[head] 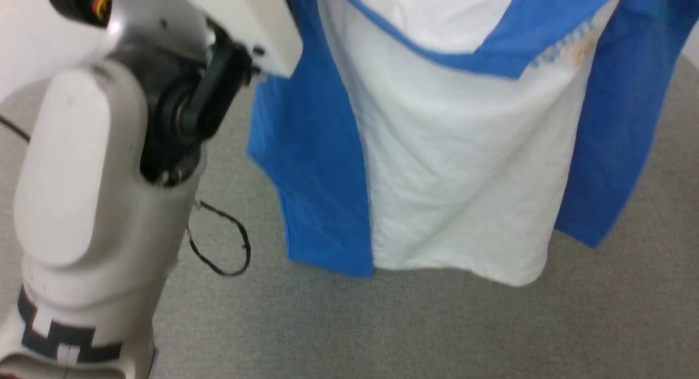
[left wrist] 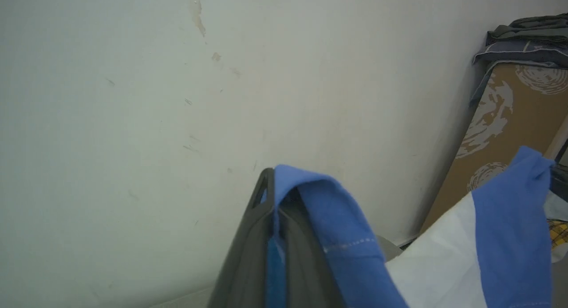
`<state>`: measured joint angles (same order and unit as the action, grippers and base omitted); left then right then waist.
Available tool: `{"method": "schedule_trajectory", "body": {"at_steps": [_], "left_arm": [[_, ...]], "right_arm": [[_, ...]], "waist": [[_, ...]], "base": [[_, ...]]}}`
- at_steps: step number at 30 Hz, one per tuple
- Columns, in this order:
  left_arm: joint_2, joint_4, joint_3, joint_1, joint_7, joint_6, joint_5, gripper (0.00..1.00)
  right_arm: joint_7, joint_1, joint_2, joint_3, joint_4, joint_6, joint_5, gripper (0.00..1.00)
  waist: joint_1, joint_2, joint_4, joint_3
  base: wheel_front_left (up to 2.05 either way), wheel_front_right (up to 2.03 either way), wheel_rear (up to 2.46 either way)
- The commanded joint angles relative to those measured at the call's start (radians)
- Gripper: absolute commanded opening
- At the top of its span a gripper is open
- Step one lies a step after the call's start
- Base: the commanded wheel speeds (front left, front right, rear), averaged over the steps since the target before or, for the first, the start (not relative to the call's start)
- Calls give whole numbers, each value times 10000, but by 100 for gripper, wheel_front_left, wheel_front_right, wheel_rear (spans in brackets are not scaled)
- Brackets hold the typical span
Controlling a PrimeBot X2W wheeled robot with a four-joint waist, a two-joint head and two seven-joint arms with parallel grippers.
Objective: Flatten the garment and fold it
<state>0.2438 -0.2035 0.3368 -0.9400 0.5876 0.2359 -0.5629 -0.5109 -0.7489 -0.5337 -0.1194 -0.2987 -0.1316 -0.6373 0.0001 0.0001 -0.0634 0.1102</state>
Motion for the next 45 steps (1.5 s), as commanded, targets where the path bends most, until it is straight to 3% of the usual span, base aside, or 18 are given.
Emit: {"method": "schedule_trajectory", "body": {"at_steps": [1,10,16,23,31,37,45], "left_arm": [[-71,296,47,-469,113,107,102,0],[-301,3344,760,-4842,-80,87,1984,0],[-580,5175,905,-7494,-1979,351,3277,0],[-745,6258,1267,-8696,-3868,546,4129,0],[-704,6319,1717,-7531,-5005,256,4028,0],[-449,4804,2071,-5851,-4880,115,3745,0],[370,1261,2616,-1968,-3887,968,3540,0]], "right_arm": [[-40,-449,-70,28,269,9,-86,0],[1278,-4551,-1045,-1076,3075,9,686,0],[2942,-7199,-1137,-2046,5280,9,1714,0],[4447,-8504,-1459,-3292,6691,9,2164,0],[6178,-8086,-2006,-4994,7260,9,1625,0],[7119,-6935,-2952,-5730,6319,9,457,0],[7605,-3672,-4090,-4947,4566,9,-563,0]], "waist": [[-1,-1,-266,1108],[-1,-1,-475,3799],[-1,-1,-370,4965],[-1,-1,-131,6461],[-1,-1,-128,7322],[-1,-1,-83,6944],[-1,-1,-112,5592]], "base": [[0,0,0],[0,0,0],[0,0,0],[0,0,0],[0,0,0],[0,0,0],[0,0,0]]}}
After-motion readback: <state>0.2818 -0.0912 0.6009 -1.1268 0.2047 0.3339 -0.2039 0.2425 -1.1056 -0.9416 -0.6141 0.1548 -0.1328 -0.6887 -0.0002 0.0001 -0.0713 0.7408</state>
